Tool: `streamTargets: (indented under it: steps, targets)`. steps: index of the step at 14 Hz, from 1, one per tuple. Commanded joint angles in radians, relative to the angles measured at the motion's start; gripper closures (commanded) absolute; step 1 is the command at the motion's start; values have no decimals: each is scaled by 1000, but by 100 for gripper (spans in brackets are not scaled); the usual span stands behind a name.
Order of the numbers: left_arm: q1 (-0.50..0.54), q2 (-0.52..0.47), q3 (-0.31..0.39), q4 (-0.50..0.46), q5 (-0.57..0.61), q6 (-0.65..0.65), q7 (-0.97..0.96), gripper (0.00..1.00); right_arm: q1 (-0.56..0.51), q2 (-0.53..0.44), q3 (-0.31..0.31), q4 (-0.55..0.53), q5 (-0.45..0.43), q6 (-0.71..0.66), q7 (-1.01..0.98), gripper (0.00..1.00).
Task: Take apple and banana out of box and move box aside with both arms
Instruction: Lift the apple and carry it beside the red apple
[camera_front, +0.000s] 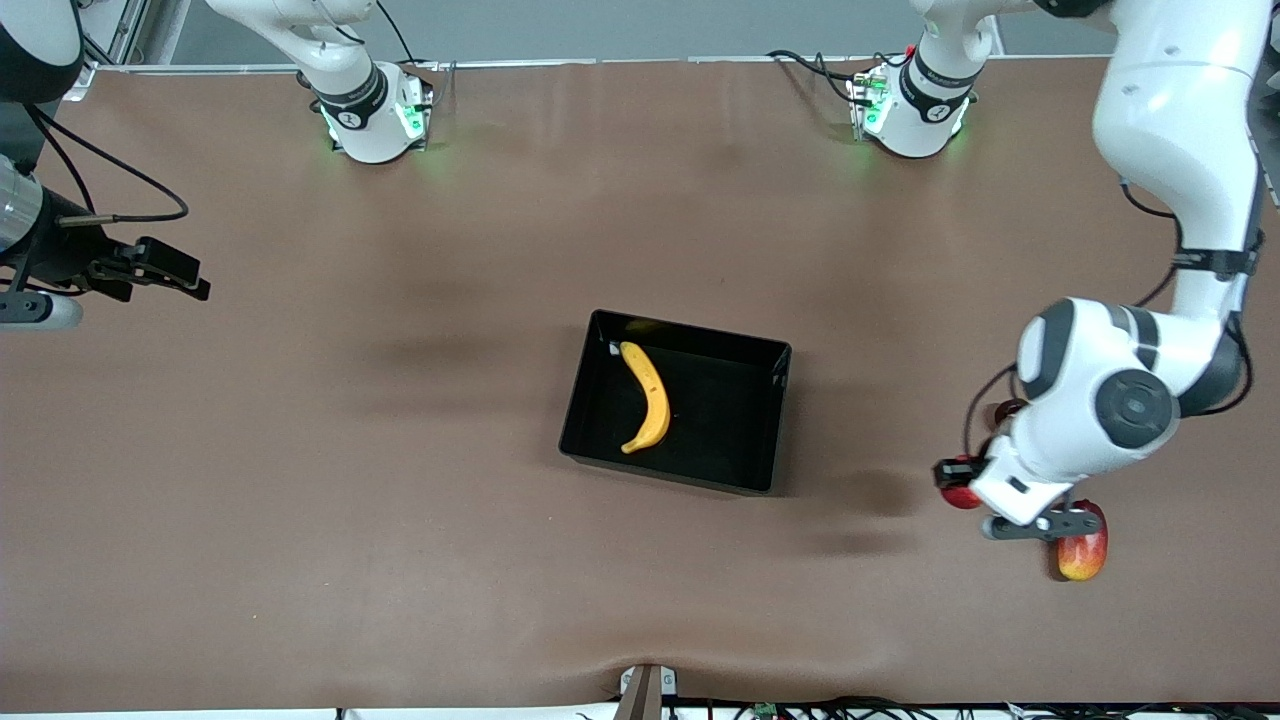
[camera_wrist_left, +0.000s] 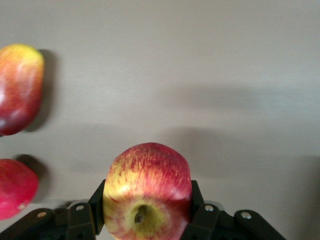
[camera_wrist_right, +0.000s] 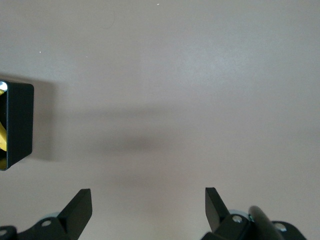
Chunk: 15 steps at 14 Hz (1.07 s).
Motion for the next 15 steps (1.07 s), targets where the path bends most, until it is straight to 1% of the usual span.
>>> streamTargets:
  steps: [1, 4, 6, 8, 9, 10, 11, 12, 15]
  targets:
    - [56, 34, -9, 5, 18, 50, 55, 100, -11, 6, 7, 14, 19, -2, -10, 0]
    - [75, 82, -6, 6, 68, 99, 62, 100, -11, 4, 7, 15, 19, -8, -10, 0]
    - [84, 126, -3, 9, 73, 116, 60, 100, -10, 4, 7, 14, 19, -4, -10, 0]
    - [90, 146, 2, 9, 76, 142, 62, 100, -11, 4, 7, 15, 19, -8, -10, 0]
    - [88, 150, 20, 11, 81, 143, 62, 95, -8, 4, 8, 15, 19, -8, -10, 0]
    - [85, 148, 34, 12, 81, 143, 62, 75, -7, 4, 8, 15, 19, -5, -10, 0]
    - [88, 145, 36, 12, 82, 143, 63, 33, -8, 4, 8, 14, 19, -4, -10, 0]
    - [88, 137, 34, 12, 82, 143, 63, 0, -8, 4, 8, 15, 19, -4, -10, 0]
    - [79, 90, 28, 22, 82, 140, 63, 0, -8, 3, 10, 15, 19, -5, -10, 0]
